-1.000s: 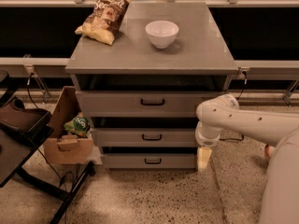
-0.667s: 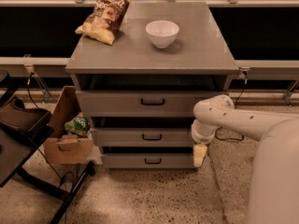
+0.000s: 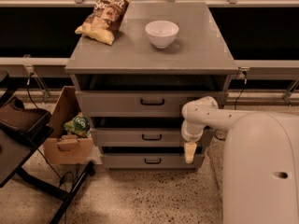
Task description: Open middle drawer
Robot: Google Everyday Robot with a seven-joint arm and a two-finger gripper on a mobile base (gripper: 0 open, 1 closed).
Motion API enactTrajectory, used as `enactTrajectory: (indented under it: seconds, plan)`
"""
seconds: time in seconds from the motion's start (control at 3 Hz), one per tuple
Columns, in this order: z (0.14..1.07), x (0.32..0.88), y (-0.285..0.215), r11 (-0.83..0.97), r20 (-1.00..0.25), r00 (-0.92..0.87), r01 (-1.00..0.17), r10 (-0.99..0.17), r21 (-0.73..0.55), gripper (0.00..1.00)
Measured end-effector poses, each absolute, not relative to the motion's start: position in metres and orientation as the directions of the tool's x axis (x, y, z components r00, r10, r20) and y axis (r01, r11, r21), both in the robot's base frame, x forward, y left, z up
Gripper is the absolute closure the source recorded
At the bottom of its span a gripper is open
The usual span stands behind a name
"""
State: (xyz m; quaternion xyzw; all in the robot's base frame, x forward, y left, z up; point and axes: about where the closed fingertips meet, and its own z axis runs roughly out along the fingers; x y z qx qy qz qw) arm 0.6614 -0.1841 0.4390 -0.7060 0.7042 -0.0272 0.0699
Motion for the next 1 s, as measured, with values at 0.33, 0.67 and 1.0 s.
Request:
enactTrajectory:
  seconds: [0.33,0.67,1.0]
  plan:
    - [0.438,0.678,-0.185,0.011,-0.036,-0.006,-0.987,-0.999,-0.159,0.0]
    - [0.436,0.681,-0.186,0.032,-0.031,-0.028,-0.989,-0.999,-0.142,0.18]
    - [0.427,0.668,-0.19,0.059,-0.018,-0.057,-0.996,-0.998,-0.071,0.41]
